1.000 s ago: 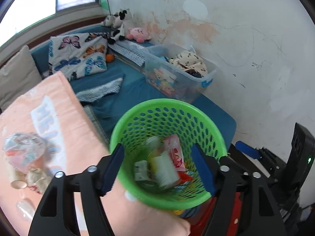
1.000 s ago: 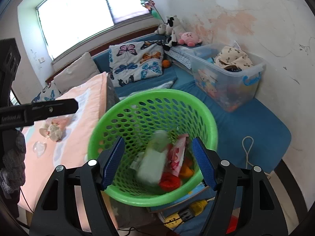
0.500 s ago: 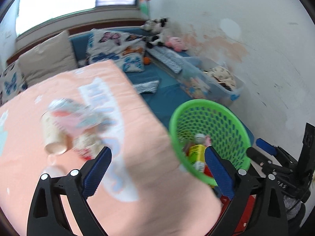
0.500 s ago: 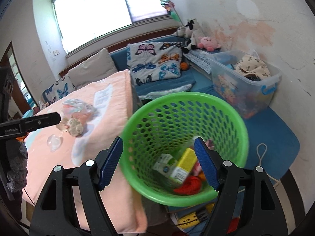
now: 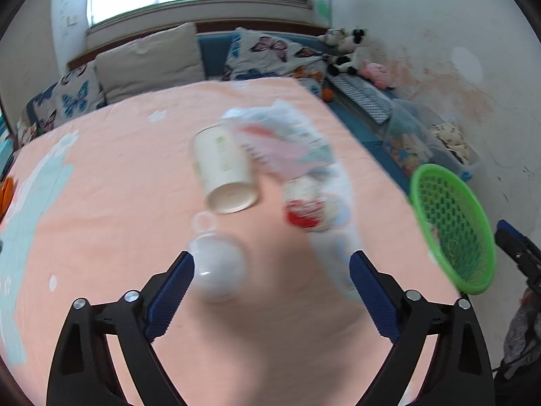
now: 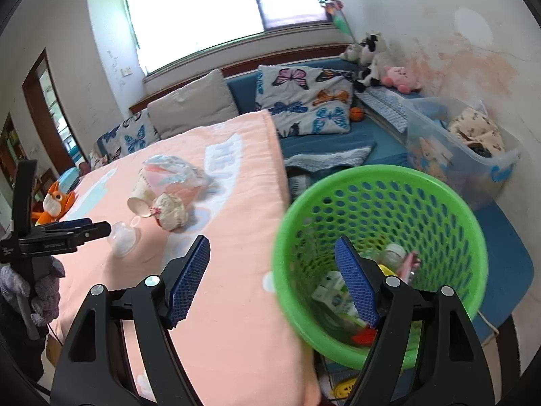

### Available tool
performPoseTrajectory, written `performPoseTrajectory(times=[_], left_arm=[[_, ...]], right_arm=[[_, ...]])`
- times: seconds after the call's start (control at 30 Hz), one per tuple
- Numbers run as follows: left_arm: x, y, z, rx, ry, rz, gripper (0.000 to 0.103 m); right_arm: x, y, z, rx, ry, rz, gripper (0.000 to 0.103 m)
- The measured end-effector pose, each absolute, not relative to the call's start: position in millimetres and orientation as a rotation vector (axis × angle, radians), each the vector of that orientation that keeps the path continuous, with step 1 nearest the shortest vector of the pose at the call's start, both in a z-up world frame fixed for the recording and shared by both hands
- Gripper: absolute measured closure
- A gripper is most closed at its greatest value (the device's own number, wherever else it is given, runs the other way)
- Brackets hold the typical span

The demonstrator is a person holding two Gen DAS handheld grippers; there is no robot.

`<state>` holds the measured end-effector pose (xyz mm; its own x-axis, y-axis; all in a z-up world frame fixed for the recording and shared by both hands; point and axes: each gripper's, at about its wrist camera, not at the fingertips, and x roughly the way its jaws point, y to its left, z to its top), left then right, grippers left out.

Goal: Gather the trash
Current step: 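Return the left gripper to the bed and grasp the clear plastic dome lid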

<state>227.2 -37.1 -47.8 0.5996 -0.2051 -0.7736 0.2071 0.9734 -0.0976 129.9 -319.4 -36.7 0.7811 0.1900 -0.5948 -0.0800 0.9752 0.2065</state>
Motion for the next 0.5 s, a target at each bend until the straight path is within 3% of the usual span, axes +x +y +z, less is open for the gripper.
performPoseTrajectory(times=[0.13,0.3,0.5], left_arm=[[234,-17,-63,-0.022,0.916,-0.21,0.017],[245,-8,-81,-0.047,0.957,-0.216,0.029],[255,-6,-96,-0.062,0.982,-0.211,0.033]], right_arm=[[140,-302,-39,0.163,0.674,0.178,0.027],[152,-284,-44,0.141,0.694,0.213,0.027],[164,-268,-51,0.127,0.723,0.246,0.027]])
